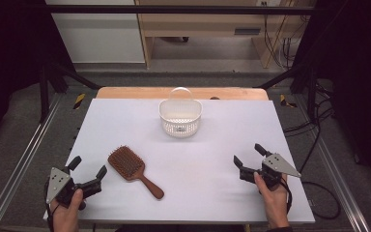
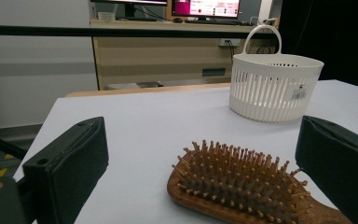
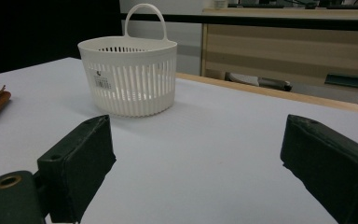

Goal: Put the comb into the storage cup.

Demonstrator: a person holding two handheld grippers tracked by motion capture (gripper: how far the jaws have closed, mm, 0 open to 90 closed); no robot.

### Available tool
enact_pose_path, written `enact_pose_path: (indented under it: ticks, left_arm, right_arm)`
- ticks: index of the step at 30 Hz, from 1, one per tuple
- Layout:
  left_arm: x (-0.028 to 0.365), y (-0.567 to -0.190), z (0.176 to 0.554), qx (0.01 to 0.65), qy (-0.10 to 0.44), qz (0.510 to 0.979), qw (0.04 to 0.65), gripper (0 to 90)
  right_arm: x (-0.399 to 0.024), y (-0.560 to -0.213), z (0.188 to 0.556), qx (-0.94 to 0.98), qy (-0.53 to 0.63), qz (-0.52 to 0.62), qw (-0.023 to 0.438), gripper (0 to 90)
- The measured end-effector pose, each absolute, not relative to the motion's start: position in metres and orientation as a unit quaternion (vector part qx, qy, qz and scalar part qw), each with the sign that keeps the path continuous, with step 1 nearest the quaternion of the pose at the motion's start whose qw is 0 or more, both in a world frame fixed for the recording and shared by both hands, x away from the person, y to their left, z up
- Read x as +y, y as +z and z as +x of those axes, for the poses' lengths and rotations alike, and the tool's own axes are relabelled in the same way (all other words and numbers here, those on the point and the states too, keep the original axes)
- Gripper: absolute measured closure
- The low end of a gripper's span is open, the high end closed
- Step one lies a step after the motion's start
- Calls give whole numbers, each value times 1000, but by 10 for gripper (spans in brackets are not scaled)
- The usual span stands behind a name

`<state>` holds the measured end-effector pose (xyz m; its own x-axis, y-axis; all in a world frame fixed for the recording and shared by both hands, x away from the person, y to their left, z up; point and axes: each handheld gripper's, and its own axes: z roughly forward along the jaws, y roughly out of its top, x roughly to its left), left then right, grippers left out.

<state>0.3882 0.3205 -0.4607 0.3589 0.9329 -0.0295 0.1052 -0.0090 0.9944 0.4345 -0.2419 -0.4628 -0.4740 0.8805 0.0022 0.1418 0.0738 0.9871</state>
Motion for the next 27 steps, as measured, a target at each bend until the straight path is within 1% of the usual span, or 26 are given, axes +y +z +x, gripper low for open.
enact_pose_path:
  ticks: [12,16,22,27]
  left_arm:
    - [320,-460,390,442,363,606,553,52]
    - [319,-461,393,455,362,606,543,86]
    - [315,-461,392,450,366,613,537,128]
    - [316,-460,393,454,365,609,538,124]
  right_arm:
    - [-244,-462,434,650,557,396,332,91]
    - [-246,-462,434,646,558,397,337,89]
    - [-246,-461,433,645,558,394,341,83]
    - [-246,-461,433,647,557,395,341,75]
